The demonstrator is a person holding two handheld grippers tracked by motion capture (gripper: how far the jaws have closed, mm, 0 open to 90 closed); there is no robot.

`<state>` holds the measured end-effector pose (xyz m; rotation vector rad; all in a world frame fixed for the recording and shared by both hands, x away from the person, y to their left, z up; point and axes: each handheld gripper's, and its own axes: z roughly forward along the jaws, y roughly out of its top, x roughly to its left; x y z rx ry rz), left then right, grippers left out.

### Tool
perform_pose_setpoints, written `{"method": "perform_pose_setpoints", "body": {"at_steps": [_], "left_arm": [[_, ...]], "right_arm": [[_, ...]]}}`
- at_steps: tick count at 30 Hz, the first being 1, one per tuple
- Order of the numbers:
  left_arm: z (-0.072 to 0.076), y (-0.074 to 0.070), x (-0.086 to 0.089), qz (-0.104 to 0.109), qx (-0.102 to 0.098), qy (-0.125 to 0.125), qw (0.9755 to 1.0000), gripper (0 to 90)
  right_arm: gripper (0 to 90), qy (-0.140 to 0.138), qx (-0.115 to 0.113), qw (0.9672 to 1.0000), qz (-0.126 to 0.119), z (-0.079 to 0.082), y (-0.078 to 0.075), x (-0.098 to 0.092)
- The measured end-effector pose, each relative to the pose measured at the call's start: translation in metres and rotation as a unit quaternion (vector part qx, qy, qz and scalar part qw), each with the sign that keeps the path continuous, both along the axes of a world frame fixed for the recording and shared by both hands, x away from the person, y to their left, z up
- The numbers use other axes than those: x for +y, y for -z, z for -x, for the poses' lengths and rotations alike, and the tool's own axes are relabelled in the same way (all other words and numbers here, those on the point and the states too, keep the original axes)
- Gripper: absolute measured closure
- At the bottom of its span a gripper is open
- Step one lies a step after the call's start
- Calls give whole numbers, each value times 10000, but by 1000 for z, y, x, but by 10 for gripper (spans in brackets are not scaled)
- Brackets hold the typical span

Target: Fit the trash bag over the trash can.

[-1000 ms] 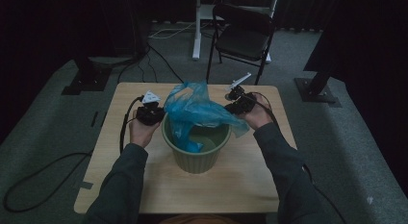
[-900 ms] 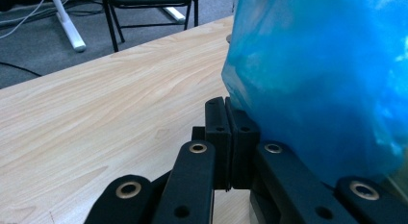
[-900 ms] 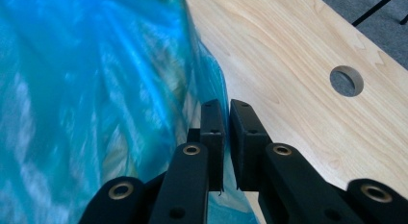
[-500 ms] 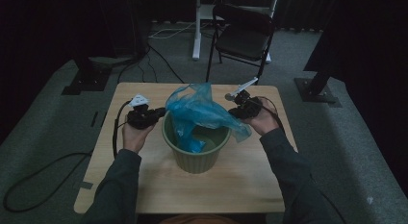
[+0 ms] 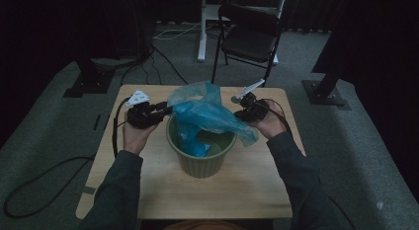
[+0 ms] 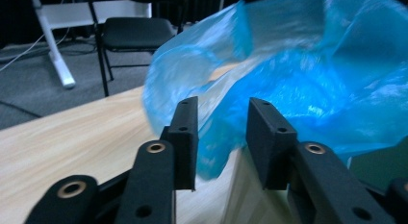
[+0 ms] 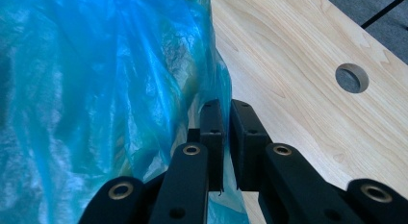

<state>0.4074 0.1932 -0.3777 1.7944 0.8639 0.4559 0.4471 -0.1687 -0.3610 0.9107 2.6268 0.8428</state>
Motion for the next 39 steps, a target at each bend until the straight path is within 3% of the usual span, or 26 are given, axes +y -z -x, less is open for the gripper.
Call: {"method": "perform_pose_setpoints", "body": {"at_steps": [10, 13, 15, 16, 17, 22, 31, 39], "left_arm": [[-4, -15, -20, 62, -152, 308, 9994, 561], [-7, -14, -28, -202, -32, 240, 9995, 556], [-7, -13, -29, -287, 18, 249, 9993, 612], [-6, -10, -31, -490, 60, 170, 9986, 612], [-5, -9, -31, -539, 49, 167, 9984, 717], [6, -6, -20, -522, -37, 106, 9986, 888], [31, 4, 9, -178, -102, -127, 9997, 897], [46, 23, 33, -97, 109, -301, 9994, 898]], "right_arm": [[846, -27, 3, 10000, 9, 0, 0, 0], [845, -35, 5, 10000, 9, 1, 0, 1], [845, -43, 0, 10000, 9, 1, 0, 1], [845, -56, -3, 10000, 7, 2, 0, 0], [845, -62, 1, 10000, 10, 3, 1, 0], [847, -51, 10, 10000, 14, 4, 1, -2], [855, -64, 10, 10000, 48, 10, 1, -6], [857, -78, 58, 9999, 50, 18, 4, -12]]}}
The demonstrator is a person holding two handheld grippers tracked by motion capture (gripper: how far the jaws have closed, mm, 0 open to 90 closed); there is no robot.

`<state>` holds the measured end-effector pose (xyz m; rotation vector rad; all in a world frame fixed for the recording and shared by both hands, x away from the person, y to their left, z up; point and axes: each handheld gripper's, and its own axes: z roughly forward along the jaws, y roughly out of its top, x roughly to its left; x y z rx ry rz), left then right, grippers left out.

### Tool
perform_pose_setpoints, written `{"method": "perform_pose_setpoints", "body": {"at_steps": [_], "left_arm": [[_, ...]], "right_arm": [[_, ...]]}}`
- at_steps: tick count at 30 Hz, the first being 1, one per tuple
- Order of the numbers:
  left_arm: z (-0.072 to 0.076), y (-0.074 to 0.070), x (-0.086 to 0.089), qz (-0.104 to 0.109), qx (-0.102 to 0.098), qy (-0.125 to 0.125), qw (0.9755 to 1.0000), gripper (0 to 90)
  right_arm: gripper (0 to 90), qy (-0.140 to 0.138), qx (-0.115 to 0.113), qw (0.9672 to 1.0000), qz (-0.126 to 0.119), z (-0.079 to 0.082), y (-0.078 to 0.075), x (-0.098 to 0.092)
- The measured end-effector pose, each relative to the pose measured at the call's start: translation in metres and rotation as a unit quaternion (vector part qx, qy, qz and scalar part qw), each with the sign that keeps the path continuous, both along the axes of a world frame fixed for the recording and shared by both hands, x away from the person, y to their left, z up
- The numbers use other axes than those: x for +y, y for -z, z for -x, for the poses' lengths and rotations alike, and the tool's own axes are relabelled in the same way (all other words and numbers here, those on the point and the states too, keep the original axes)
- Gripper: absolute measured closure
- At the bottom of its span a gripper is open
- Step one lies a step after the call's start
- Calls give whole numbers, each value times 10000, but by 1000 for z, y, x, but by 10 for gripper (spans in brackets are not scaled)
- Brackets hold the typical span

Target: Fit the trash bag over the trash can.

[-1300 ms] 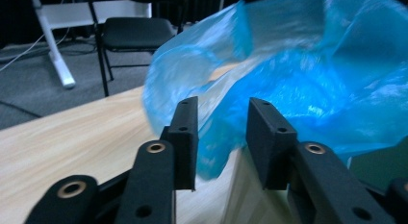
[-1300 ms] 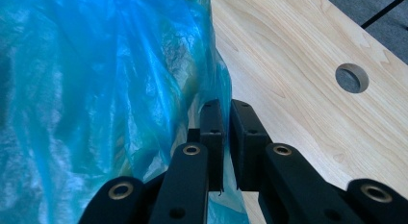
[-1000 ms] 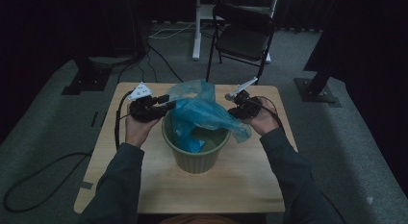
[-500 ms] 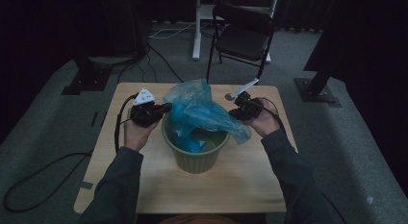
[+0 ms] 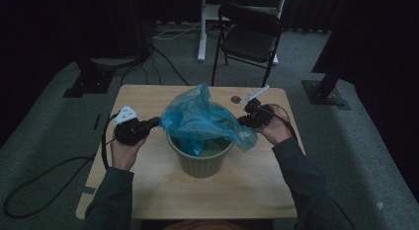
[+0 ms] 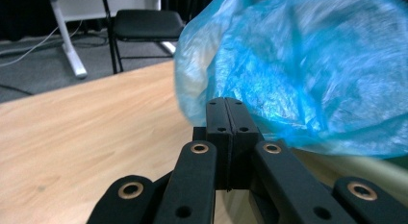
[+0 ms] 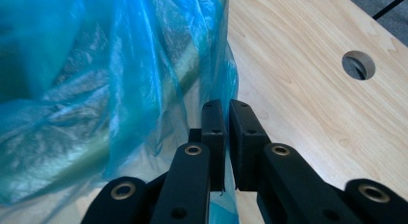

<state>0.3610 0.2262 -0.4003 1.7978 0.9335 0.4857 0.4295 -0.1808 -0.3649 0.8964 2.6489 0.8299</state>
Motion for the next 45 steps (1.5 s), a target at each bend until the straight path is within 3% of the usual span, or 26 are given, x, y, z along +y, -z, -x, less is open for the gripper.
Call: {"method": "perform_pose_setpoints", "body": {"at_steps": [9, 13, 18, 27, 32, 34, 41, 45], "left_arm": [[1, 21, 6, -13, 349, 17, 9994, 898], [2, 22, 1, -68, 345, 65, 9994, 884], [5, 9, 5, 22, 163, 34, 9999, 775], [6, -12, 8, 125, -57, 63, 9999, 701], [1, -21, 0, 83, -90, 204, 9997, 673], [-3, -30, -10, -1, -58, 403, 9992, 641], [-9, -46, -28, 77, -118, 685, 9976, 592], [-14, -53, -41, -93, -78, 822, 9965, 562]], "right_arm": [[860, -13, 70, 10000, 13, 4, 5, -6], [840, -42, 42, 10000, 34, 6, 4, -5], [783, 29, -110, 9999, -44, 9, -3, -9], [728, 95, -296, 9992, -243, 13, -13, -16], [727, 90, -364, 9988, -306, 16, -17, -15], [727, 38, -426, 9986, -318, 20, -22, -14], [728, -28, -542, 9979, -367, 25, -31, -12], [728, -107, -534, 9976, -421, 27, -33, -10]]}}
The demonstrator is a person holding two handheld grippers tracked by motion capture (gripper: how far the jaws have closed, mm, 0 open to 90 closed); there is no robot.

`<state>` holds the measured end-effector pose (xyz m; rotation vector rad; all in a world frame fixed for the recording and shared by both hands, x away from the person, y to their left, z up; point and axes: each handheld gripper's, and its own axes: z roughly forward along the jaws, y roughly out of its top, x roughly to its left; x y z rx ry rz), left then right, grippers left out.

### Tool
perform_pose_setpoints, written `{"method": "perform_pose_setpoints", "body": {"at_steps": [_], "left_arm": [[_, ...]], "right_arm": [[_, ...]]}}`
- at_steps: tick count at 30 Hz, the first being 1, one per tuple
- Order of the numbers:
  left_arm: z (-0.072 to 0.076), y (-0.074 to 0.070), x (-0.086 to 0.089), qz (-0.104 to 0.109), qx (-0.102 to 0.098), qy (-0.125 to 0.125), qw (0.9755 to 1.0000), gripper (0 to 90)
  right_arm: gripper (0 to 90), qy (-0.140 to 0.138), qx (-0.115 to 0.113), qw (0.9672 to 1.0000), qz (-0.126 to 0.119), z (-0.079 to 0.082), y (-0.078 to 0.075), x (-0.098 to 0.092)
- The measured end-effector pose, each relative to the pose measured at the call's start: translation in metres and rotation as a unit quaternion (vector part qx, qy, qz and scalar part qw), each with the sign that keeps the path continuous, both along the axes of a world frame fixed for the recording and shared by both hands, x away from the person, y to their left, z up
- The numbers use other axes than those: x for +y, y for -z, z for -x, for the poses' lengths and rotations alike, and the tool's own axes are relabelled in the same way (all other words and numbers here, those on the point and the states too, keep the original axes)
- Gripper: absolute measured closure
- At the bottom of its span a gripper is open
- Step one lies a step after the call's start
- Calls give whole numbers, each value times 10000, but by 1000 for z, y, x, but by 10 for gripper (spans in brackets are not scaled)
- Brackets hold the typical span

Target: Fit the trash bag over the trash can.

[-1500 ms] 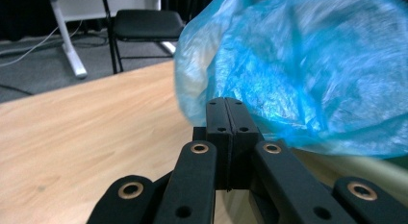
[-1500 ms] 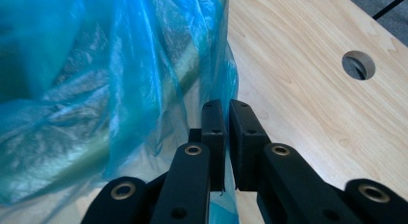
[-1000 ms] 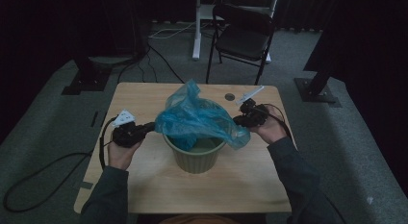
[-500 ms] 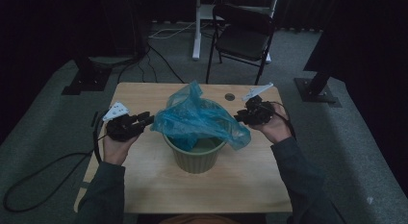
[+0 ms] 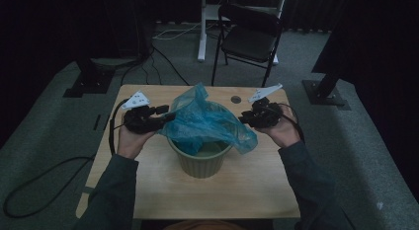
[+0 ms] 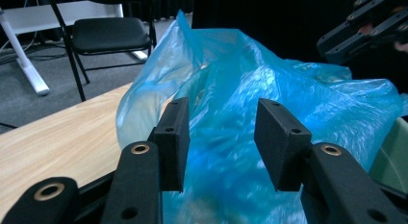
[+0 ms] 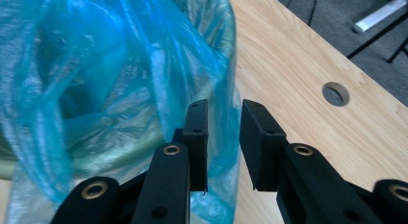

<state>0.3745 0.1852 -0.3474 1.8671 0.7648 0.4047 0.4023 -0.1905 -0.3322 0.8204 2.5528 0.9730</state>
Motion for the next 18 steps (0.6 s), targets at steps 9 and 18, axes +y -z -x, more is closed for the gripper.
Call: {"method": "perform_pose_setpoints", "body": {"at_steps": [9, 18], "left_arm": [[-6, -13, -19, -54, -82, 188, 9998, 509], [-20, -9, -39, -333, 146, 116, 9993, 526]], "right_arm": [[729, -173, 22, 9998, -95, 4, -4, 7], [726, -325, 86, 9994, -39, 4, 0, 15]]}}
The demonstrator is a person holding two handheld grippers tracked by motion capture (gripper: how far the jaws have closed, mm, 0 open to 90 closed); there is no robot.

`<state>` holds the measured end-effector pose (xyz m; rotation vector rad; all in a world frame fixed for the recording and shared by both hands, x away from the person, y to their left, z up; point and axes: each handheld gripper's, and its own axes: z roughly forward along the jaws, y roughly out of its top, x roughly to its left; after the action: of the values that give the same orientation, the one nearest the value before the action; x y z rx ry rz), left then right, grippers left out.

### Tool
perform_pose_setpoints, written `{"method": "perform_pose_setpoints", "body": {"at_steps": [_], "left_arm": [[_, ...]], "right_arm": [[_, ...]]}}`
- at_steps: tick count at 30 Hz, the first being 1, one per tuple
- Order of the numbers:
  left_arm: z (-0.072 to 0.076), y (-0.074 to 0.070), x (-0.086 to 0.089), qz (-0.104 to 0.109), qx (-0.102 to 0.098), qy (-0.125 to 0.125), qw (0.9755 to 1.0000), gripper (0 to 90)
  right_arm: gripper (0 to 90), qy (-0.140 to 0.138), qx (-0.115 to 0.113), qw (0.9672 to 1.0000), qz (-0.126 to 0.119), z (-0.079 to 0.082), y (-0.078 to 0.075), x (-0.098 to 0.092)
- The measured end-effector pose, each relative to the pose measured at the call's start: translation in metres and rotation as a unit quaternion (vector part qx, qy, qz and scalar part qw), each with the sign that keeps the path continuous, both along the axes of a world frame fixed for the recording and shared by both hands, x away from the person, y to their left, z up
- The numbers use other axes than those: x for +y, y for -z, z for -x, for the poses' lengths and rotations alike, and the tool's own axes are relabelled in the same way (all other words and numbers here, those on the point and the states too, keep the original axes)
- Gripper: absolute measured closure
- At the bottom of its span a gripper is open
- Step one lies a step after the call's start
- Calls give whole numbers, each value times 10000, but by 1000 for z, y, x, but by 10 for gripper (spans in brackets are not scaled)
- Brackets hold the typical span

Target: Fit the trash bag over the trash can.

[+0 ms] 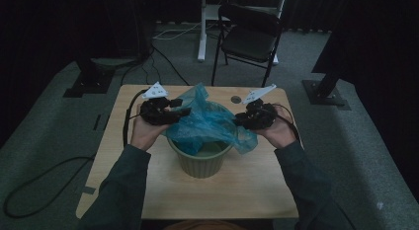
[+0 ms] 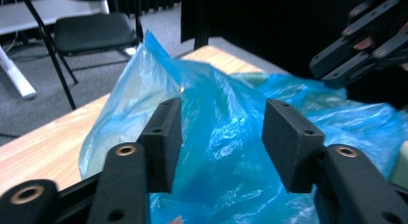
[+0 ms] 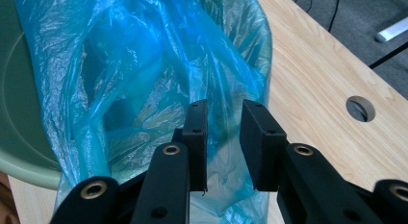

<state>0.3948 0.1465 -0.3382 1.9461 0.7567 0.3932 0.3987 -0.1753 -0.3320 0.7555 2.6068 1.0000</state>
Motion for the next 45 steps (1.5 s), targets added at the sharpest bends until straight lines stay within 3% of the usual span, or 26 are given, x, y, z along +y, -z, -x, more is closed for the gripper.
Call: {"method": "perform_pose_setpoints", "body": {"at_steps": [3, 7, 8, 15, 20, 24, 32, 36, 45], "left_arm": [[2, 6, -1, -152, -26, -104, 9998, 704], [6, 9, 6, -62, -13, -235, 9997, 857], [12, 11, 15, 55, -9, -339, 9994, 881], [29, 19, 40, 318, 11, -621, 9976, 896], [46, 31, 59, 527, 132, -801, 9953, 896], [55, 39, 68, 556, 276, -838, 9945, 896], [65, 60, 74, 615, 544, -874, 9928, 896], [66, 72, 77, 754, 781, -874, 9902, 897], [74, 90, 68, 815, 1039, -648, 9891, 897]], "right_arm": [[729, -21, 13, 10000, 14, 0, 2, 1], [742, -18, 37, 10000, 12, 0, 3, -1], [765, -26, 69, 10000, -15, 1, 4, -2], [823, -36, 99, 9999, 16, 3, 4, -4], [848, -60, 93, 9999, 58, 5, 5, -3], [864, -74, 92, 9999, 87, 6, 5, -3], [884, -106, 111, 9997, 167, 10, 5, -3], [898, -133, 125, 9996, 228, 14, 6, -3], [900, -237, 245, 9992, 191, 23, 11, -9]]}}
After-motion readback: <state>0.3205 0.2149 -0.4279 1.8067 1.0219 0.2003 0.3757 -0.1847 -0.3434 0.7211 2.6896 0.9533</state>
